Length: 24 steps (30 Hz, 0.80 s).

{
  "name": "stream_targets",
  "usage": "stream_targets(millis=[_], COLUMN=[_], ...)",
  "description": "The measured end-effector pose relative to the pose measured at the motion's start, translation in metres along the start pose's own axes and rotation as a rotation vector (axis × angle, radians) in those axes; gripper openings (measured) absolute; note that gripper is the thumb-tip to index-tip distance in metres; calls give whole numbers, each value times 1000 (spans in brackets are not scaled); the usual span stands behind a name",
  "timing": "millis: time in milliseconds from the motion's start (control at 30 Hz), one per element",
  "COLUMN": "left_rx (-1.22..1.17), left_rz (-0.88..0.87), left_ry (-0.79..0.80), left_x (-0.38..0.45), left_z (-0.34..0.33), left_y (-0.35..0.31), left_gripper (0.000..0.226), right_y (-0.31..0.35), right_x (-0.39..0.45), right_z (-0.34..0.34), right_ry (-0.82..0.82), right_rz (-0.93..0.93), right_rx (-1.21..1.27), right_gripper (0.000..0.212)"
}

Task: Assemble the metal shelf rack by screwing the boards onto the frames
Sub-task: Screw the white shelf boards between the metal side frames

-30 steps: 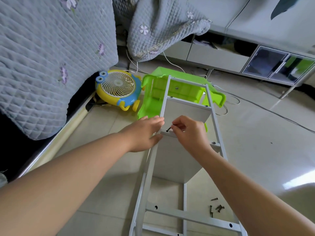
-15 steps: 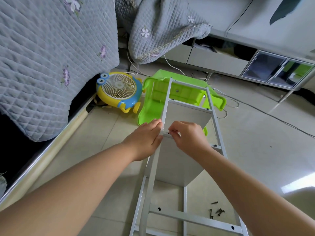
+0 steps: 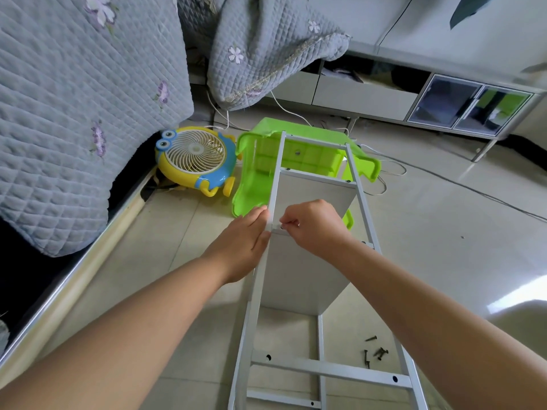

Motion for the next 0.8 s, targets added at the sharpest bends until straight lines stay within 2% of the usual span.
stream_targets(millis=[133,300,433,500,633,733,800], left_rx=[-60,-44,-68,-57,-15,-13,-20], left_rz=[22,41,35,49,37,18,-18], left_ry=[-24,-13,-33,-23,-36,-41,-102], left_x=[-2,-1,-2,-2,1,2,4], left_z=[-4,-4,-3,-4,-1,5,16], left_y=[3,3,3,5,3,-3,-11], left_gripper=[71,54,66,53,49,52,57], right_y=[3,9,9,7,0,-15,-38], right_x=[0,1,6,3,-2,-13,-27], right_z=[-2,-1,2,-2,-1,14,28], right_ry=[44,105,134,113,52,20,-71], right_rz=[12,78,30,13,-22,-98,-168], right_rx=[-104,-188,-136,-119,43,265,322], right_gripper=[24,24,24,24,25,34,31])
Point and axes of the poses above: each hand's wrist, its own x-axis towards the middle knuckle, its own z-axis out of the back of the hand, y = z × x, the point moved 7 cm from there along x, towards the middle knuckle, and after that the axes turned 3 degrees about -z, right-handed, at the moved point
